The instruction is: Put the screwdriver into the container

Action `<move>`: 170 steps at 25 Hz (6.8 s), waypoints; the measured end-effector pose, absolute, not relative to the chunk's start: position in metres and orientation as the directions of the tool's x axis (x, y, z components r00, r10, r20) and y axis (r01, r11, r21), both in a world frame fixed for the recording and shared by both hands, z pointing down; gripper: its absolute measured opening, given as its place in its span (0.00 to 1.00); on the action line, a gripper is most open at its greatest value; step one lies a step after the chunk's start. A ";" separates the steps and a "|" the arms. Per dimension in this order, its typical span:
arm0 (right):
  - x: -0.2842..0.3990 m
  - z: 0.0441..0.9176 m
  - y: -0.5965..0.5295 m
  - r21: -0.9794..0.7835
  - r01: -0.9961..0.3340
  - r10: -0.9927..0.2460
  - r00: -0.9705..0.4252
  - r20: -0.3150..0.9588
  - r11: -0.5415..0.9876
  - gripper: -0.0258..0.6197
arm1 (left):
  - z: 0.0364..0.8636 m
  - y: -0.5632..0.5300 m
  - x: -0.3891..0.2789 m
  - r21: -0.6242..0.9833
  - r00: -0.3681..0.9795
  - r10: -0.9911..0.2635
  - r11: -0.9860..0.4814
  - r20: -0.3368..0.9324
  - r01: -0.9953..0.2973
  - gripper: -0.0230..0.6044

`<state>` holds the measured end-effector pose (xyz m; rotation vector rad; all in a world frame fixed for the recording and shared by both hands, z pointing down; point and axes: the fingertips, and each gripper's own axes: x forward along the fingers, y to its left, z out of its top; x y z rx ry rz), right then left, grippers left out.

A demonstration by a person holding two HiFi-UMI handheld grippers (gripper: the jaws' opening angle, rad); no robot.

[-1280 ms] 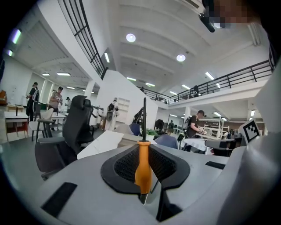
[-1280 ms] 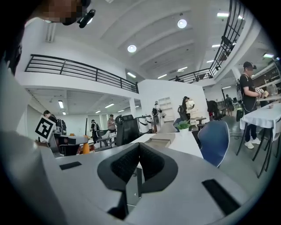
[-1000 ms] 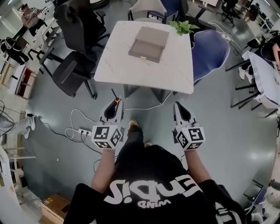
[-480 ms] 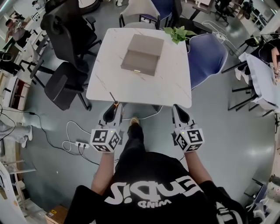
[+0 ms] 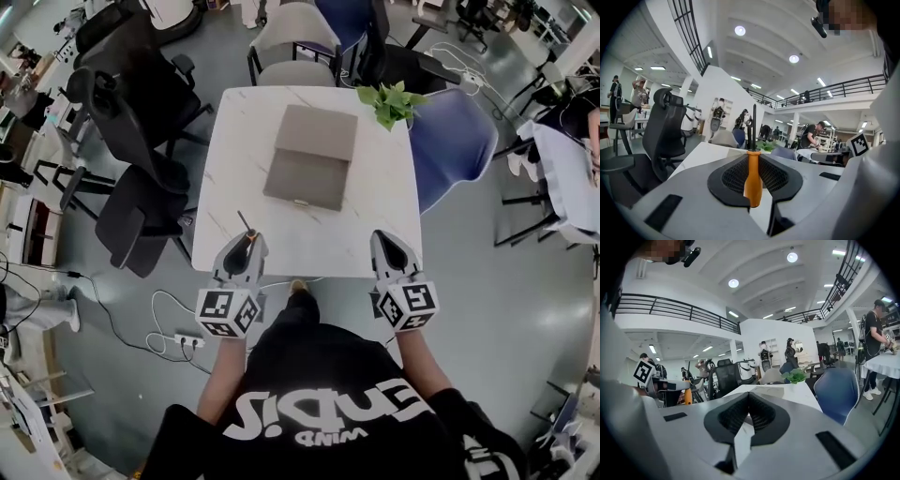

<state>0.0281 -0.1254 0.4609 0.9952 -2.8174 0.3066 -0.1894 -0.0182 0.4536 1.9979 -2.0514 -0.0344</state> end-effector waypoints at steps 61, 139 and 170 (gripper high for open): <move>-0.019 0.455 -0.263 -0.182 -0.704 -0.671 -0.709 0.217 0.686 0.05 | 0.593 -0.272 -0.181 -0.220 0.353 -0.532 -0.740 0.770 -0.636 0.15; -0.041 0.463 -0.233 -0.146 -0.558 -0.524 -0.824 0.215 0.817 0.05 | 0.453 -0.174 -0.204 0.007 0.197 -0.936 -0.204 0.290 -0.979 0.06; -0.044 0.462 -0.229 -0.104 -0.523 -0.498 -0.844 0.198 0.846 0.05 | 0.468 -0.152 -0.203 0.118 0.120 -0.972 -0.097 0.203 -0.988 0.06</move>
